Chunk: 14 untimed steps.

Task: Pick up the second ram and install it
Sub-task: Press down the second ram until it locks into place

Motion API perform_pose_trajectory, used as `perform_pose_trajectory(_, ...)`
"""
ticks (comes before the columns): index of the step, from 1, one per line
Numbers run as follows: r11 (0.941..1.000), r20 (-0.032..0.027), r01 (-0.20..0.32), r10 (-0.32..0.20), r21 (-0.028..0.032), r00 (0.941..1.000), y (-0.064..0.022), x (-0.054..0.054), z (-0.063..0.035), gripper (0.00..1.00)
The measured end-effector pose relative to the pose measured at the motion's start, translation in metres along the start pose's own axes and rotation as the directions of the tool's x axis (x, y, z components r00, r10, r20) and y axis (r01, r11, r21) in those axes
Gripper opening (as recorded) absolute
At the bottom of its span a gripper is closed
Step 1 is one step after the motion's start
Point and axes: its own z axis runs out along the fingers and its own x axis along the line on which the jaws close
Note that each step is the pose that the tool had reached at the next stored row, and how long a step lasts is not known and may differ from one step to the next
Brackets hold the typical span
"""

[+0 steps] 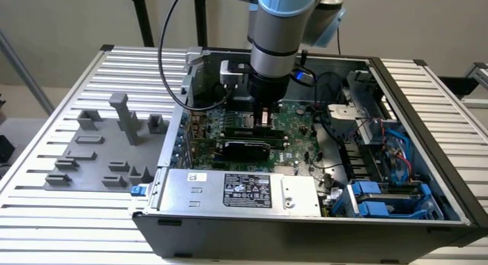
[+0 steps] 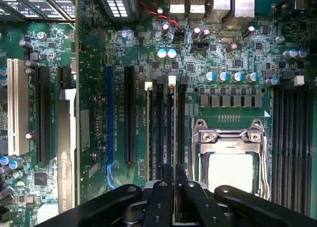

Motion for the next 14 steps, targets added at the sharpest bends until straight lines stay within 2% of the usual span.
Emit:
perform_pose_trajectory(5,1.0,-0.0027,0.002,-0.002,0.0,1.0,-0.0001,0.0,0.0,0.0)
perform_pose_trajectory(14,1.0,-0.0029,0.002,-0.002,0.0,1.0,-0.0002,0.0,0.0003,0.0)
